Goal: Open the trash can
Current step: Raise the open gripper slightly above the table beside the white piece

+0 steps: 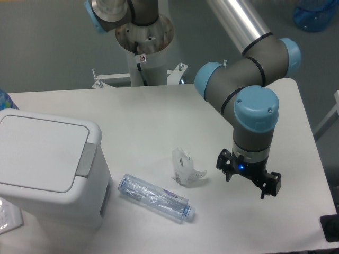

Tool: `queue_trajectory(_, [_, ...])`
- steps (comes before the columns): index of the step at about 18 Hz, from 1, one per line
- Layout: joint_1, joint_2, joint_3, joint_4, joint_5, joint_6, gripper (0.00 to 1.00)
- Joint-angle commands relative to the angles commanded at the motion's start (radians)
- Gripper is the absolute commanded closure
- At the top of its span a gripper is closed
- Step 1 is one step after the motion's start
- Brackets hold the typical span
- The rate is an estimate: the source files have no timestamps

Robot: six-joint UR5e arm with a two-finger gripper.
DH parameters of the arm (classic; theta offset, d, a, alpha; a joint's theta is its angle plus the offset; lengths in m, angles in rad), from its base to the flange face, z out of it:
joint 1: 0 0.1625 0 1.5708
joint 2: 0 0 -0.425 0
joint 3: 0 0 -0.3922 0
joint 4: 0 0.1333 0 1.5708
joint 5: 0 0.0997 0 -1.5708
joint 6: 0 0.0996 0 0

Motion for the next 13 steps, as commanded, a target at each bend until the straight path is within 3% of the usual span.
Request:
queue_trajectory(5, [-0.005,0.003,0.0,0.0,-0.009,-0.002,0.0])
queue_trajectory(9, [0.002,0.015,-0.026,0.005,-0.093,-0.009,0.0])
queue_trajectory(13, [0.003,0.061,-0.054,0.021,-0.182,-0.191,0.0])
